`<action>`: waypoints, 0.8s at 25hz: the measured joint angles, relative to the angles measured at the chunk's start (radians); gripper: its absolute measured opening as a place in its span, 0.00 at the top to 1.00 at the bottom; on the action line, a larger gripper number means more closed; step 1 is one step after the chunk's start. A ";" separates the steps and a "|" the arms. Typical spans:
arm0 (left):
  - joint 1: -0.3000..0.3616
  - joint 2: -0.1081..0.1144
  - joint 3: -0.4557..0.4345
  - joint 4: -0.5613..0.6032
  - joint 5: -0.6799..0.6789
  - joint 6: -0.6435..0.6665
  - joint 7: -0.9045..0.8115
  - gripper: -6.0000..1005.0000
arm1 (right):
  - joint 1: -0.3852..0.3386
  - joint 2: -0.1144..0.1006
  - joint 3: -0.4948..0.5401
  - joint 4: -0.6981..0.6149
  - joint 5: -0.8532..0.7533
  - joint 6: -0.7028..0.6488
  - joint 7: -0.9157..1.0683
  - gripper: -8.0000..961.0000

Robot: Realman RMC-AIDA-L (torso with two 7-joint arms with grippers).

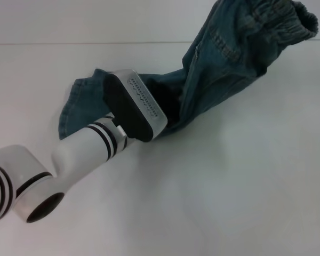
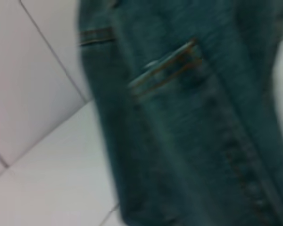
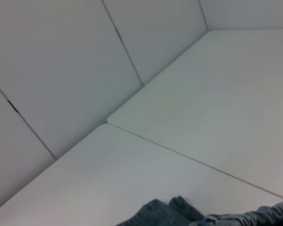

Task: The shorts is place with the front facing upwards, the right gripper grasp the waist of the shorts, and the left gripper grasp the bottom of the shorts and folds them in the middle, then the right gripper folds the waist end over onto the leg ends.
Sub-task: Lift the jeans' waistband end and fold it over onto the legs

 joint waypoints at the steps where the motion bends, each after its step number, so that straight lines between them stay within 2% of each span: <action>1: -0.001 0.000 0.000 -0.007 0.017 0.004 -0.024 0.99 | 0.008 0.003 -0.004 0.000 0.000 0.000 0.000 0.91; 5: -0.003 0.000 -0.015 -0.038 0.082 0.032 -0.119 0.99 | 0.029 0.012 -0.028 0.007 -0.003 0.001 -0.006 0.91; 6: -0.003 0.000 -0.046 -0.059 0.115 0.043 -0.134 0.99 | 0.036 0.016 -0.048 0.011 -0.003 0.001 -0.007 0.91; 16: 0.007 0.000 -0.215 -0.143 0.338 0.034 -0.138 0.99 | 0.052 0.023 -0.069 0.013 -0.004 0.008 -0.008 0.91; 20: 0.024 0.000 -0.262 -0.155 0.381 0.031 -0.138 0.99 | 0.044 0.022 -0.069 0.018 -0.005 0.020 -0.012 0.91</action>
